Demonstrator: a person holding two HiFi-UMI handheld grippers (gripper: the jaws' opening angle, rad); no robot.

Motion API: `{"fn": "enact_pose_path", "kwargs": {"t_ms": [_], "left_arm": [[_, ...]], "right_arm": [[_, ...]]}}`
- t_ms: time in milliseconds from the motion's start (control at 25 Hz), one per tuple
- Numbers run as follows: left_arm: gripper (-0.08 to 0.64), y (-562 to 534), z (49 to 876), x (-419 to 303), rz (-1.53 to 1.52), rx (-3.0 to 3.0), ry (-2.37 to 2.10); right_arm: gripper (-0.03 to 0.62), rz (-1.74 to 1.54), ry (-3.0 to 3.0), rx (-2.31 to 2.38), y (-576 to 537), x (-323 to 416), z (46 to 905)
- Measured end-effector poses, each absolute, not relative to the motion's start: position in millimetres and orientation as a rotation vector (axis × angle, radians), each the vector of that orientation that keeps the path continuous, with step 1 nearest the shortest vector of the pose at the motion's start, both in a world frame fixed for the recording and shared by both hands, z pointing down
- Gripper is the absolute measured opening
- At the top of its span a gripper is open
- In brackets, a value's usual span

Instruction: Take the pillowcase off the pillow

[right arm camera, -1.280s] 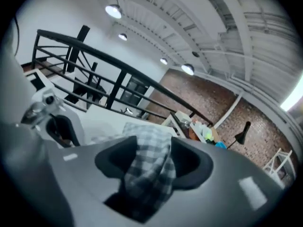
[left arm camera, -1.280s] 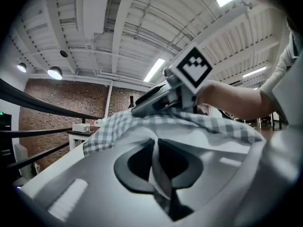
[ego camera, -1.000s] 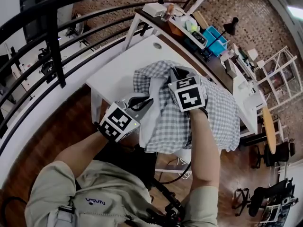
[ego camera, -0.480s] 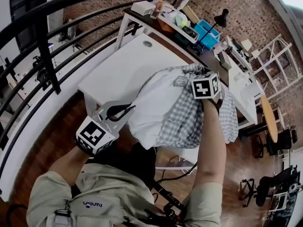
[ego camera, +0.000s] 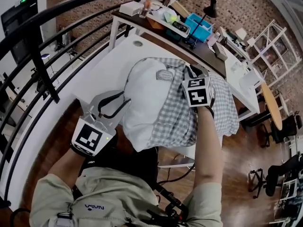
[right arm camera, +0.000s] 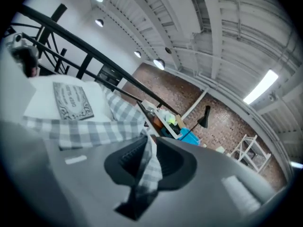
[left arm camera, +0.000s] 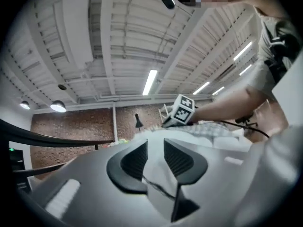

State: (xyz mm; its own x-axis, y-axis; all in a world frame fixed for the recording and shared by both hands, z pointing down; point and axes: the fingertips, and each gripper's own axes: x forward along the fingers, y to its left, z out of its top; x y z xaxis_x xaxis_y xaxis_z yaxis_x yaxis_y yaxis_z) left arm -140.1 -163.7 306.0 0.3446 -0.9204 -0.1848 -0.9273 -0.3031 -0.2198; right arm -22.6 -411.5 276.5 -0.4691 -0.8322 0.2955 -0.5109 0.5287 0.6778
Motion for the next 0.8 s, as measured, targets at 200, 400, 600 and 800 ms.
{"fn": "enact_pose_path", "kwargs": {"t_ms": [200,400,600,800], "left_arm": [[0.166,-199,283,-161,0.022,-2.353,1.681],[0.341,-280,324,-136,-0.272,-2.629,1.653],[0.109,-271,343,-109,-0.408,-2.623,1.587],[0.043,-252,332,-87,-0.518,-2.38,1.576]], "right_arm": [[0.051,-0.676,-2.251,1.048,-392,-26,273],[0.055,-0.631,-2.287,1.033,-387,-23,276],[0.109,-0.526,-2.433,0.935,-367,-32,266],[0.177,-0.449,-2.58,0.726,-347,-76,248]]}}
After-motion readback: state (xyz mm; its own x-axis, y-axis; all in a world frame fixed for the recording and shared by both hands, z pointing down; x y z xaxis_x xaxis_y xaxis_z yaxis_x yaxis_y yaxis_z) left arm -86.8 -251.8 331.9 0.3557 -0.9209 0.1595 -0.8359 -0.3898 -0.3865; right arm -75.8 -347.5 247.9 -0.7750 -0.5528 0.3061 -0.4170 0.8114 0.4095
